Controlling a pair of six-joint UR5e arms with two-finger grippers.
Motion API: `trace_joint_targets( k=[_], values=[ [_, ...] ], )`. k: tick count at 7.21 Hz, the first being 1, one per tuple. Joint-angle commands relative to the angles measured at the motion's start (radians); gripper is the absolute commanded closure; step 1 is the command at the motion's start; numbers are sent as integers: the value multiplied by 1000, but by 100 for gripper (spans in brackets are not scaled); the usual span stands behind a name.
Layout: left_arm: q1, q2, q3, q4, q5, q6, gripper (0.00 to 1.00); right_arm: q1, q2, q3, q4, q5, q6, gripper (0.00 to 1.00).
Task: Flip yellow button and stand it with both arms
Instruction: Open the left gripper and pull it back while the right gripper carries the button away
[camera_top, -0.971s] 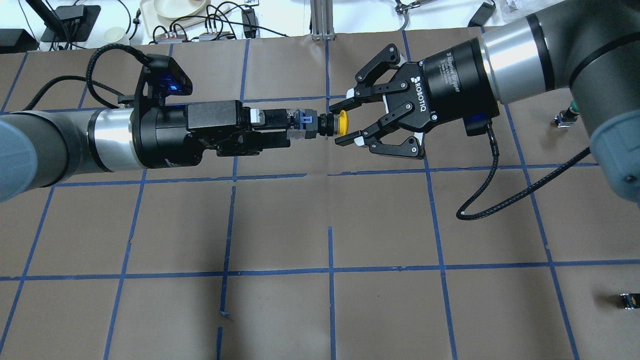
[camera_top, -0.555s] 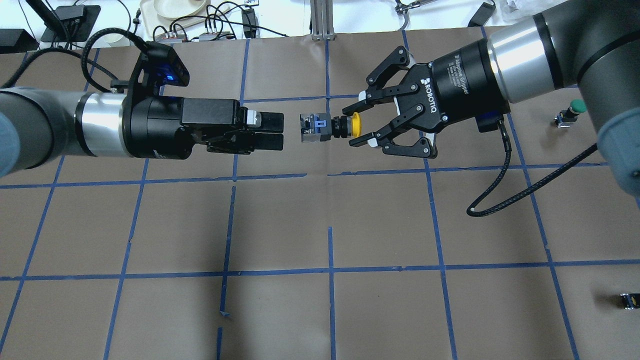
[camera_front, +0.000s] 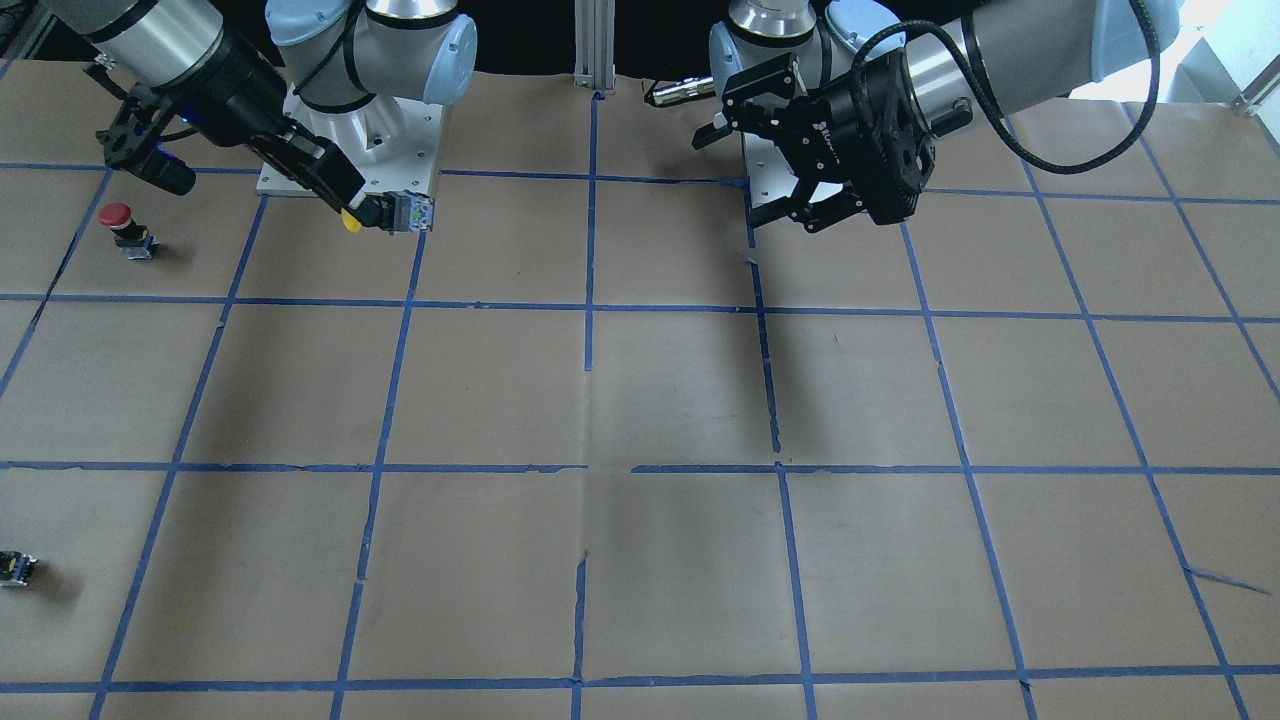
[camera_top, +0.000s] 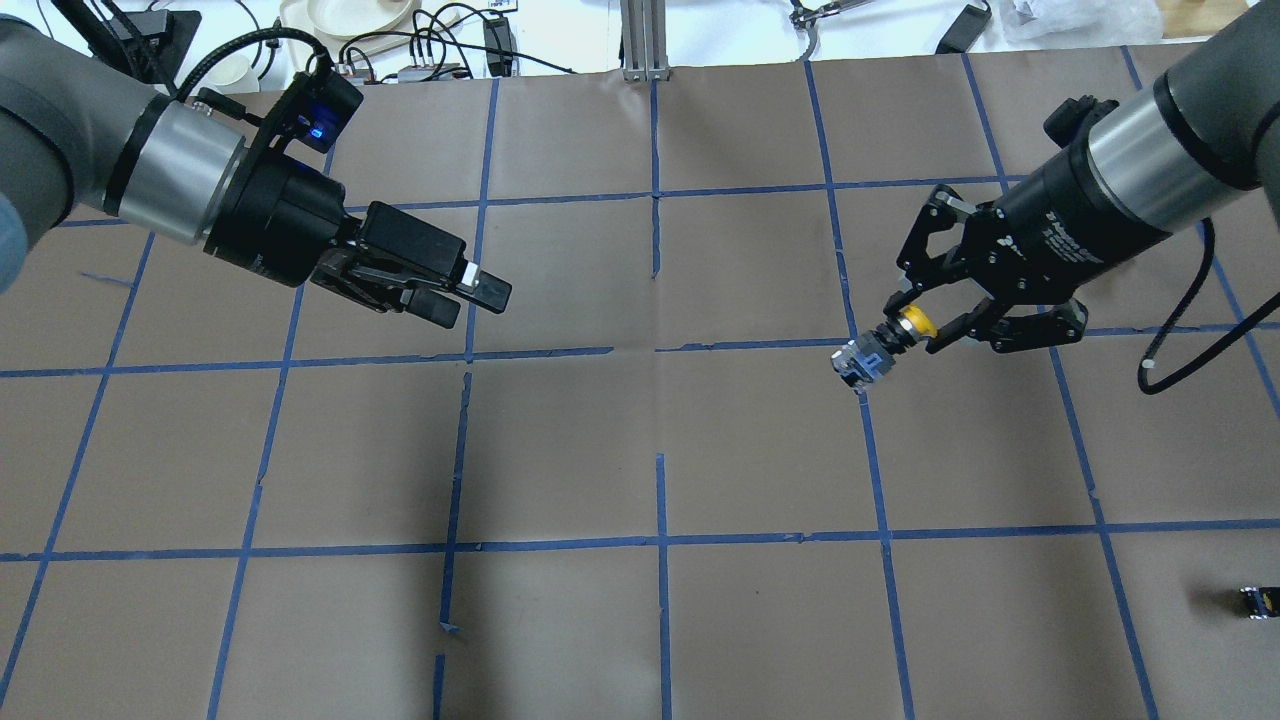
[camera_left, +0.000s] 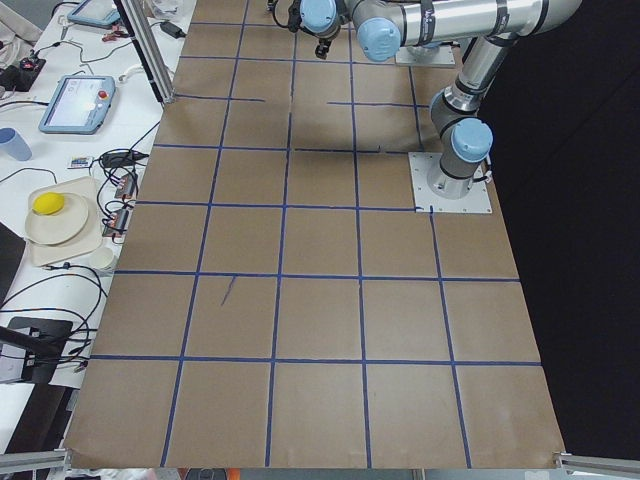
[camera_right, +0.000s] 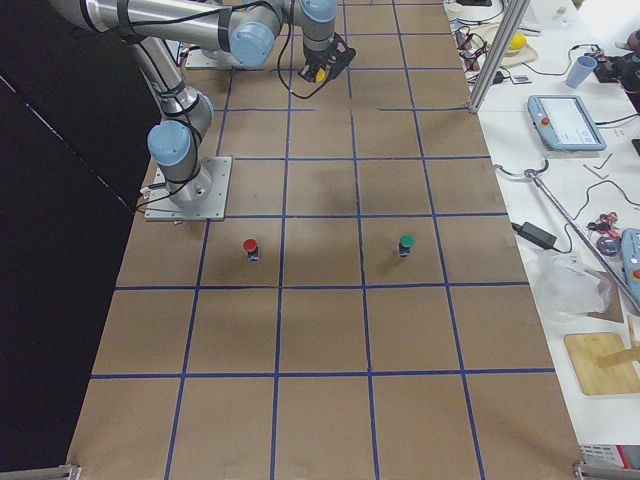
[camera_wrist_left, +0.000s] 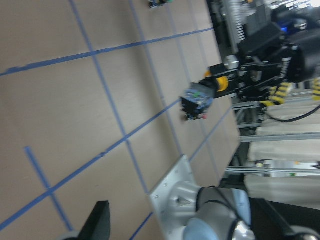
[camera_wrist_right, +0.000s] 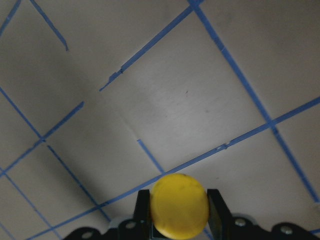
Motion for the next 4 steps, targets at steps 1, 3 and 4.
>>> trace_joint_targets(
  k=[1, 3, 4],
  values=[
    [-44, -33, 0, 181, 246, -132, 0, -33, -29, 7, -4, -176, -464, 93],
    [-189, -50, 2, 353, 574, -363, 0, -159, -37, 7, -15, -215, -839, 94],
    [-251, -46, 5, 366, 744, -424, 0, -253, -34, 10, -15, -213, -1038, 94]
  ],
)
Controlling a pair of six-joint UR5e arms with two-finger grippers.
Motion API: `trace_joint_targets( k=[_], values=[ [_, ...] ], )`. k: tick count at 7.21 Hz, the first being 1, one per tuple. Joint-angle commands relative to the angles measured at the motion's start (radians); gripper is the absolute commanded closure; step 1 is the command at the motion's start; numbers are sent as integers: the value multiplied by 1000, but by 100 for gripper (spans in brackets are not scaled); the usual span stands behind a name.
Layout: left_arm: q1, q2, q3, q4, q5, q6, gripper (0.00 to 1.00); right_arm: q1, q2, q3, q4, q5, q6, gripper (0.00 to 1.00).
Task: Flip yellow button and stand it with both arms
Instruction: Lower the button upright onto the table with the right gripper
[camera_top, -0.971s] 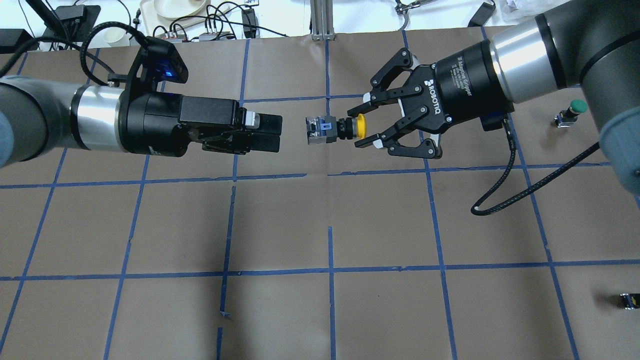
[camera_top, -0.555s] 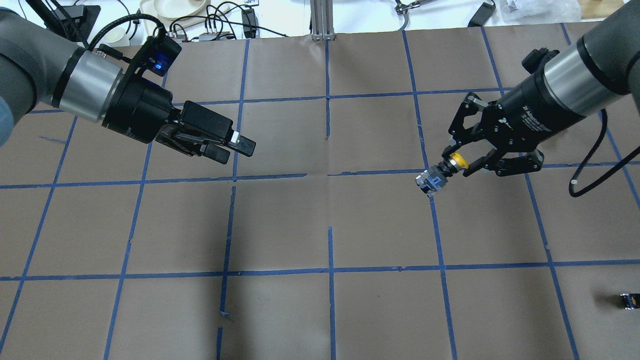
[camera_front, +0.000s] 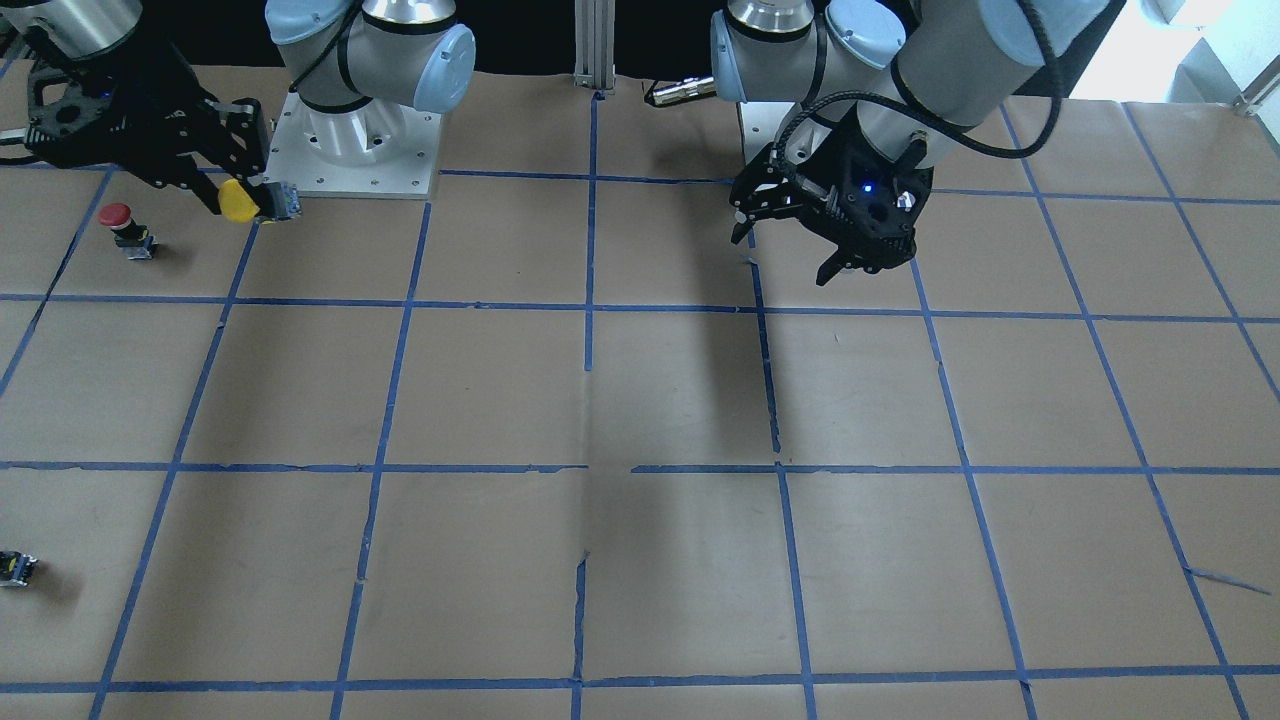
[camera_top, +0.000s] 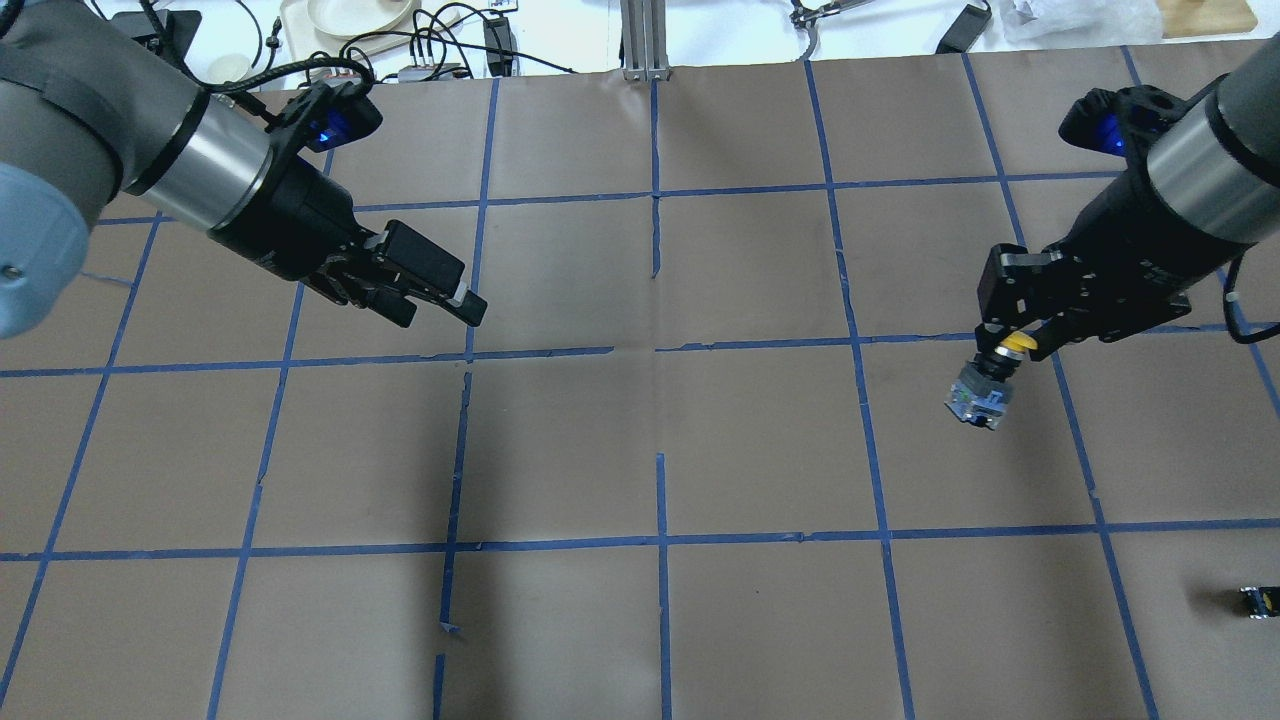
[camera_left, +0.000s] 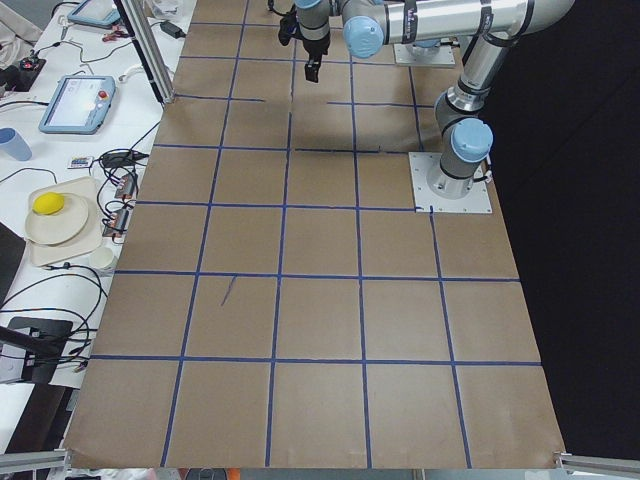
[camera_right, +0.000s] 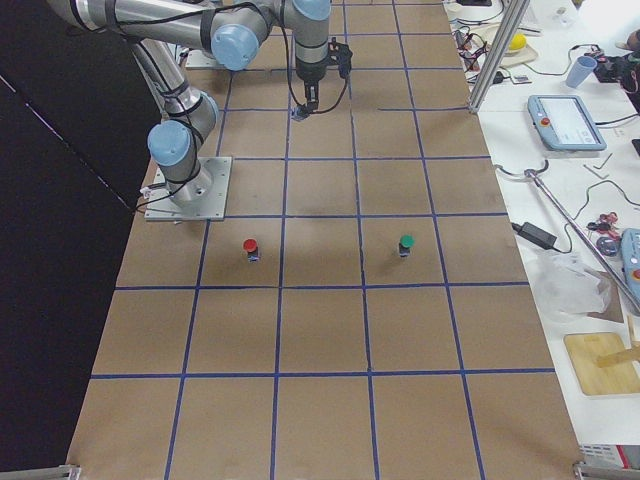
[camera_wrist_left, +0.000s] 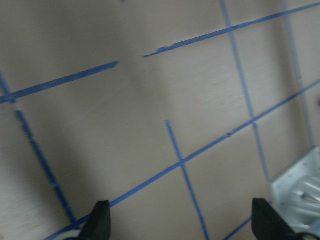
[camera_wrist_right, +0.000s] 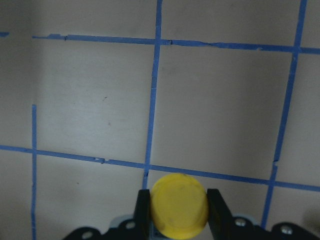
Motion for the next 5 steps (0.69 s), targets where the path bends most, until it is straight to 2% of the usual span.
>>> trace_joint_targets(
  k=[1, 2, 3, 4, 5],
  values=[
    [-77, 17, 5, 43, 221, -182, 0, -207, 1, 37, -41, -4, -409, 94],
    [-69, 31, 11, 39, 213, -199, 0, -310, 1, 105, -141, 5, -608, 94],
    [-6, 22, 31, 28, 155, -198, 0, -384, 4, 163, -264, 9, -821, 94],
    [27, 30, 21, -1, 128, -184, 0, -432, 8, 203, -345, 16, -954, 94],
    [29, 27, 34, -6, 125, -184, 0, -476, 11, 226, -375, 104, -1074, 94]
  ],
)
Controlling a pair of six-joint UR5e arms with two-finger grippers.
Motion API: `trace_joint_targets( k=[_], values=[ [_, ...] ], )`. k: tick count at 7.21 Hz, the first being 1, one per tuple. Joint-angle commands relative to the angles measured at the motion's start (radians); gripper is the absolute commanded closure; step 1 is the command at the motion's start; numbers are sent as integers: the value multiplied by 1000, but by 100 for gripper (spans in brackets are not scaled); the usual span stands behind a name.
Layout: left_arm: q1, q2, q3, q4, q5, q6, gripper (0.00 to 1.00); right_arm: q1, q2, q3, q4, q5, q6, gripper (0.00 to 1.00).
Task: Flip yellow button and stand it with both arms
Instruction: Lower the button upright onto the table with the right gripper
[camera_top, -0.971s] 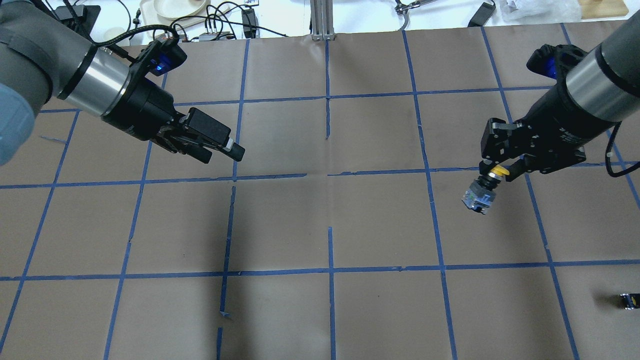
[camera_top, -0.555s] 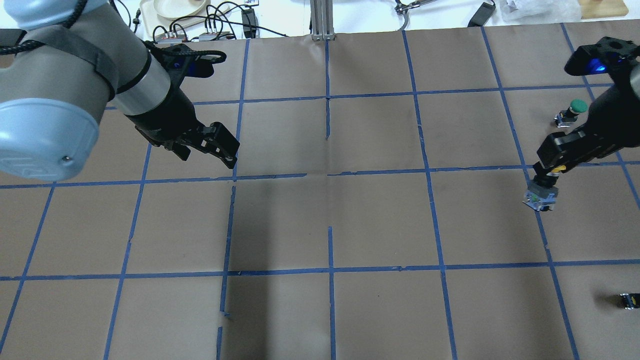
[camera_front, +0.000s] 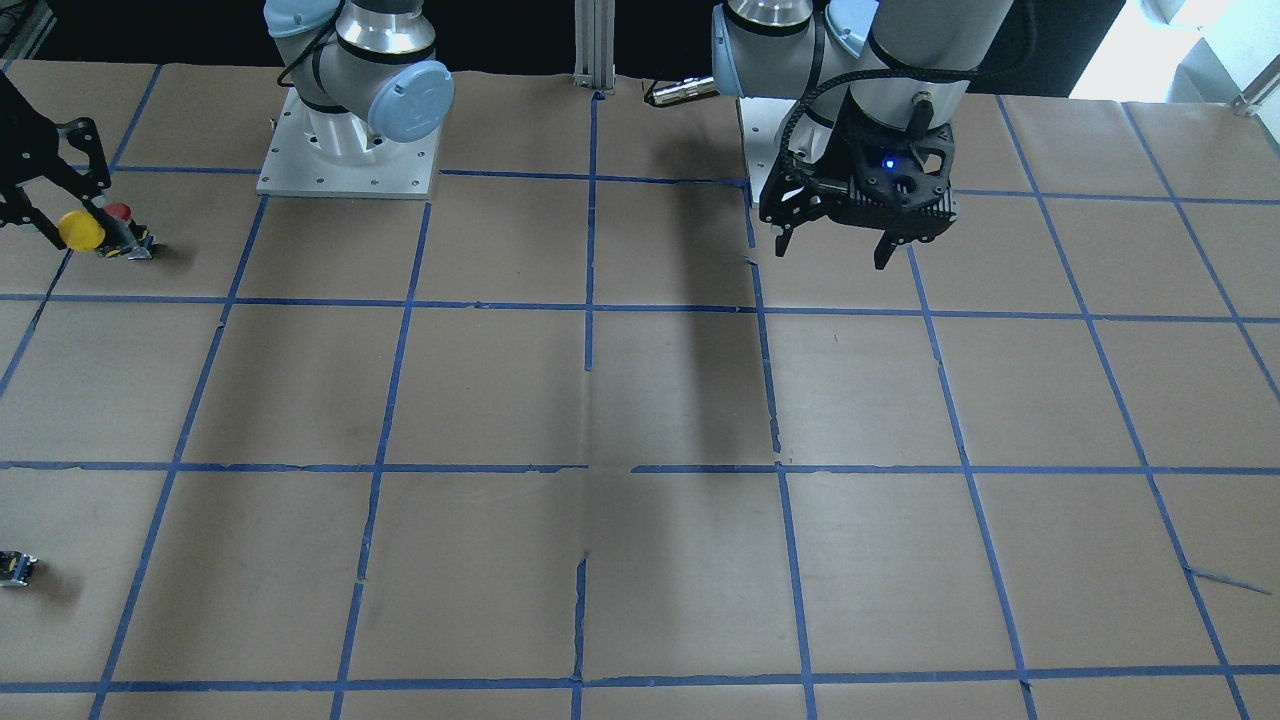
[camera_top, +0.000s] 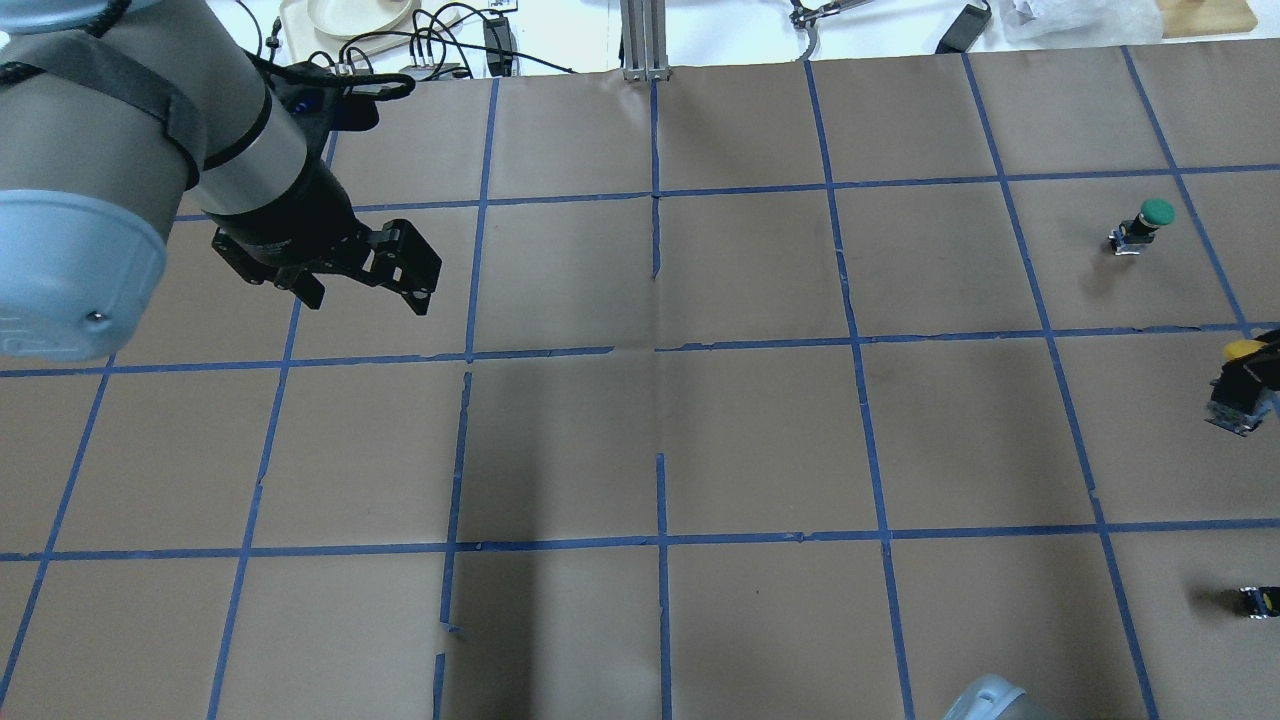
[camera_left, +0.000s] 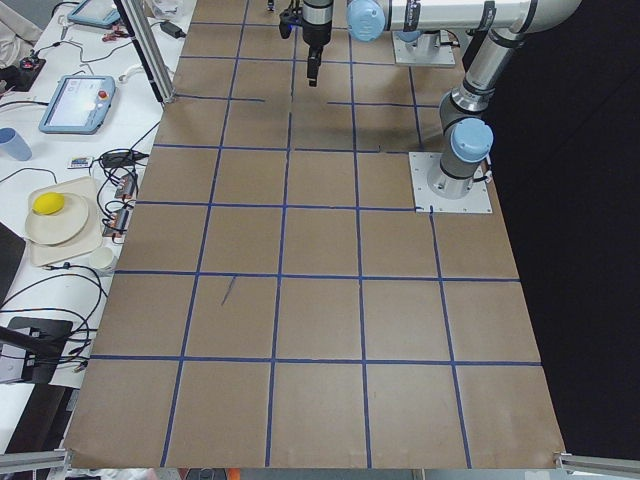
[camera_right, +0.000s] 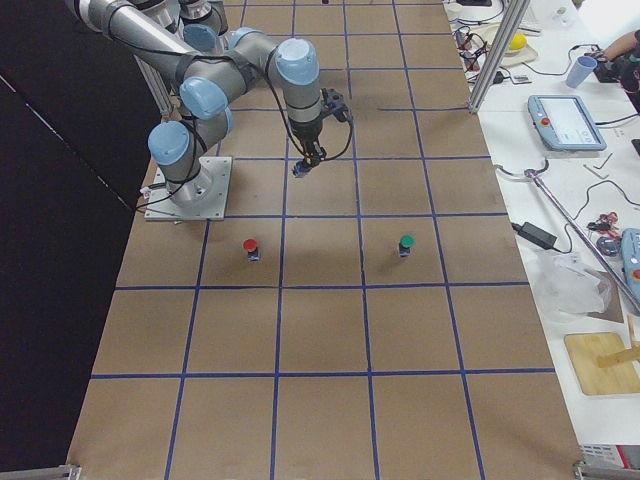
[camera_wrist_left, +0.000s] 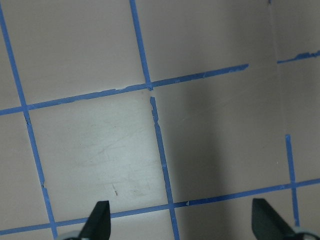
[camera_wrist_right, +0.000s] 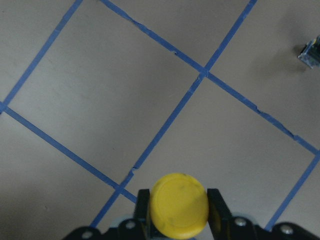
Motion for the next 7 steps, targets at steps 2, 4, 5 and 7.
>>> trace_joint_targets(
  k=[2, 4, 5, 7],
  values=[
    [19, -5, 12, -14, -17, 3, 0, -135, 41, 51, -73, 162, -349, 94],
    [19, -17, 14, -34, -6, -15, 0, -218, 117, 49, -70, 240, -493, 94],
    [18, -12, 14, -56, -6, -25, 0, -261, 166, 49, -71, 292, -594, 93],
    [18, -17, 38, -71, -8, -25, 0, -335, 300, 37, -70, 387, -724, 93]
  ],
)
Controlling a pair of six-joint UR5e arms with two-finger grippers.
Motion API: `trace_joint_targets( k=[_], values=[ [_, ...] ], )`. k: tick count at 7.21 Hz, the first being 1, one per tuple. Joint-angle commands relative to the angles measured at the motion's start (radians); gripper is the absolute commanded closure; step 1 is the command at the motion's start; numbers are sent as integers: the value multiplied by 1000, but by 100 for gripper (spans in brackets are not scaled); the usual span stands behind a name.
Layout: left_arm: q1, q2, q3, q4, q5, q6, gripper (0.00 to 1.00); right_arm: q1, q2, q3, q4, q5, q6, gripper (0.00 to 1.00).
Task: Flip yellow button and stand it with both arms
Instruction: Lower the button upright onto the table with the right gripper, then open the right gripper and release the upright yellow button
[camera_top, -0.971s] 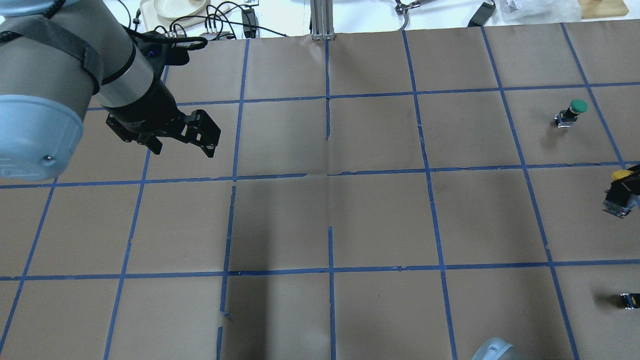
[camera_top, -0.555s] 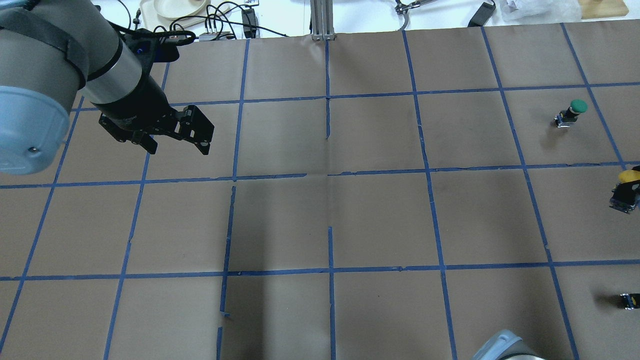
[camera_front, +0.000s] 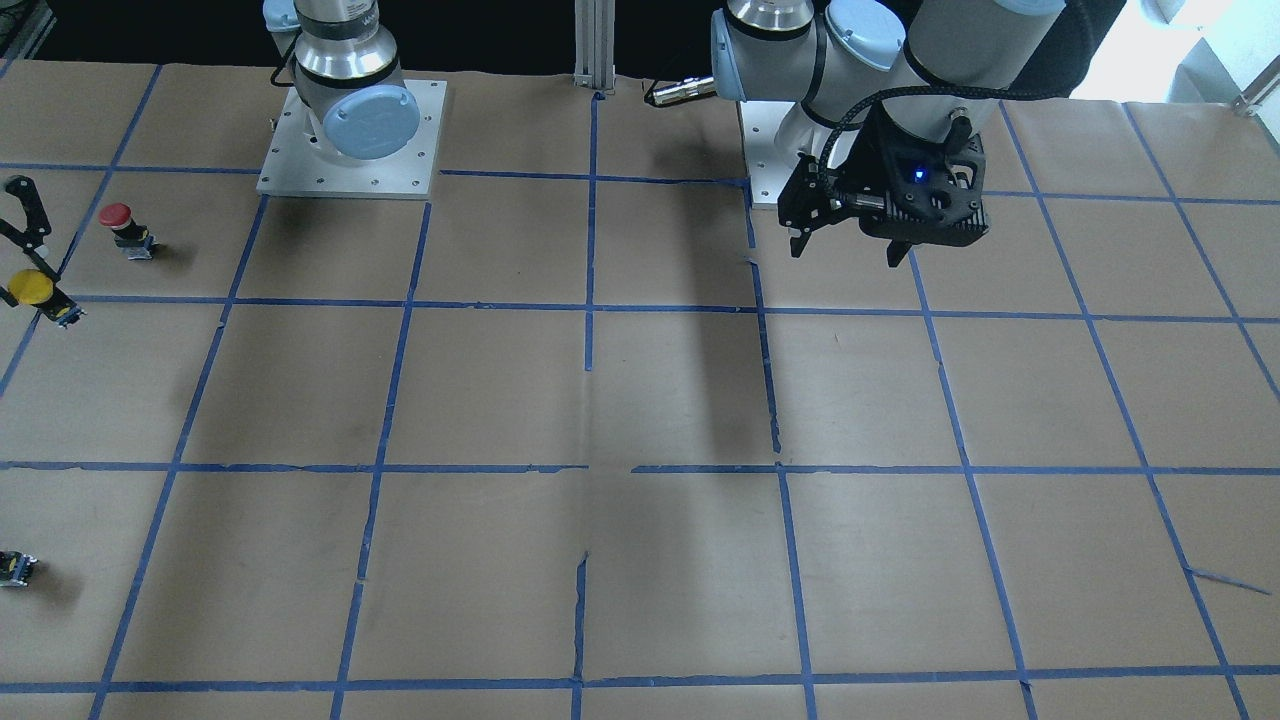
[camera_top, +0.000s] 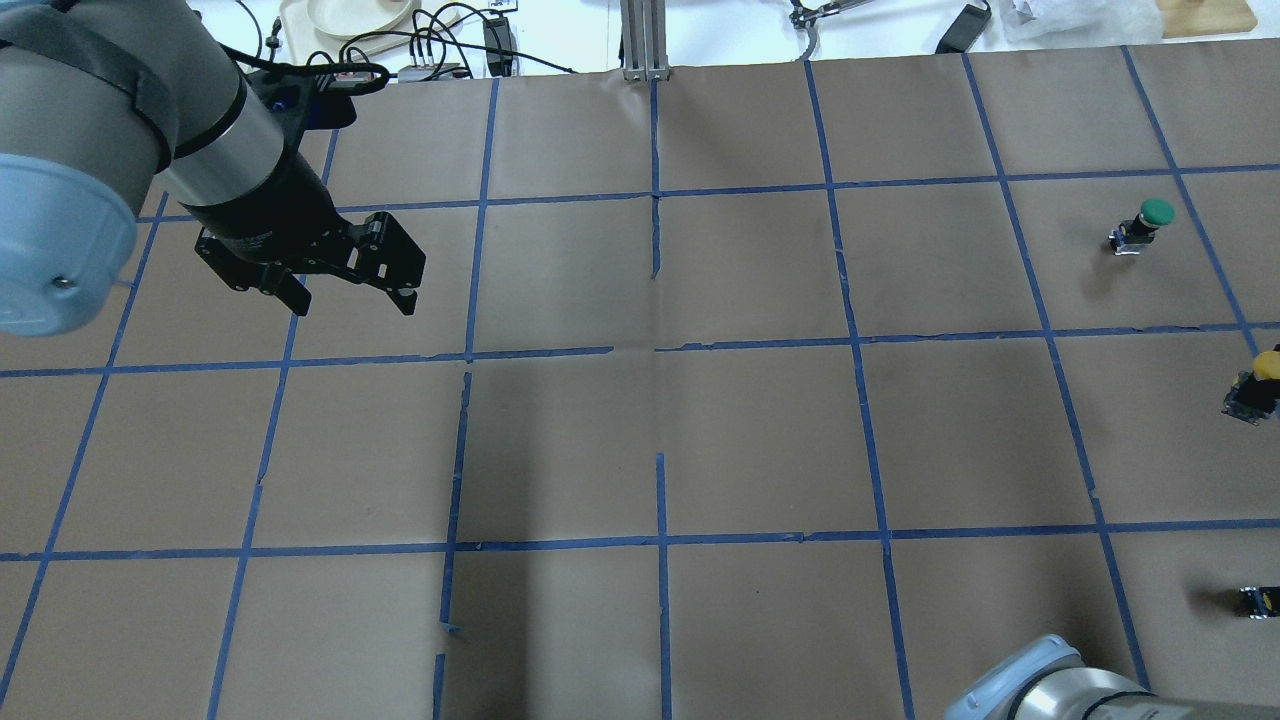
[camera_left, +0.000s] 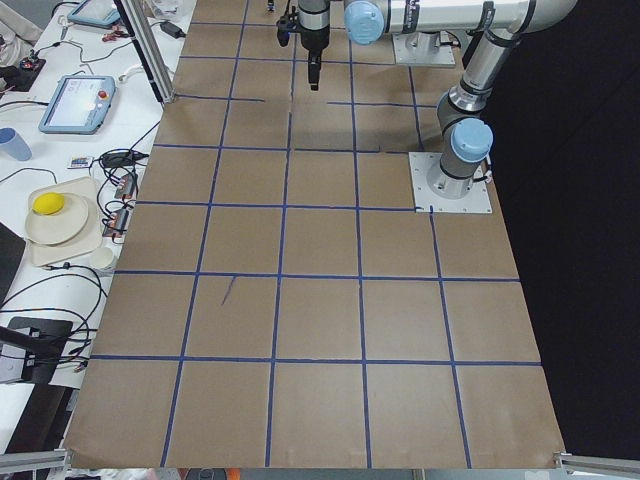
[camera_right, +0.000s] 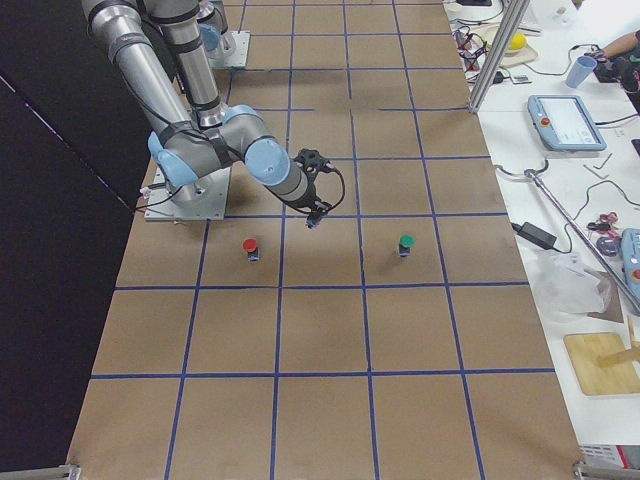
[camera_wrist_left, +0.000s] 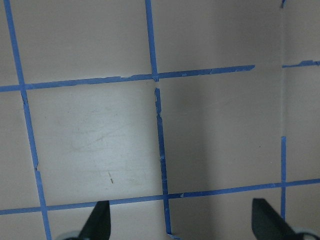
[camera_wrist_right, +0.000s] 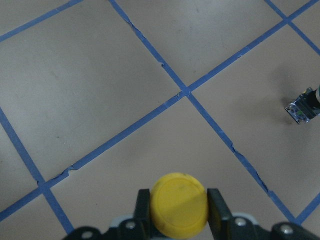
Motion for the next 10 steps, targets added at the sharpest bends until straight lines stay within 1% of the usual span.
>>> trace_joint_targets(
  k=[1, 3, 4, 6, 7, 8, 9, 10],
  values=[
    [0, -3, 11, -12, 0, -2, 0, -54, 131, -11, 7, 74, -143, 93],
    [0, -1, 11, -12, 1, -3, 0, -77, 205, -11, 15, 67, -250, 92],
    [0, -1, 11, -12, 3, -3, 0, -79, 224, -17, 4, 70, -263, 92],
    [0, 2, 13, -12, 23, -3, 0, -79, 230, -15, 15, 71, -286, 92],
    [-2, 0, 13, -10, 76, -3, 0, -79, 235, -15, 18, 71, -286, 91],
    [-18, 20, 13, -12, 92, -6, 0, -79, 235, -9, 18, 71, -286, 91],
    [-35, 19, 13, -9, 96, -8, 0, -79, 235, -8, 20, 79, -286, 88],
    [-42, 25, 19, -10, 78, -8, 0, -76, 235, -8, 20, 105, -286, 83]
  ],
)
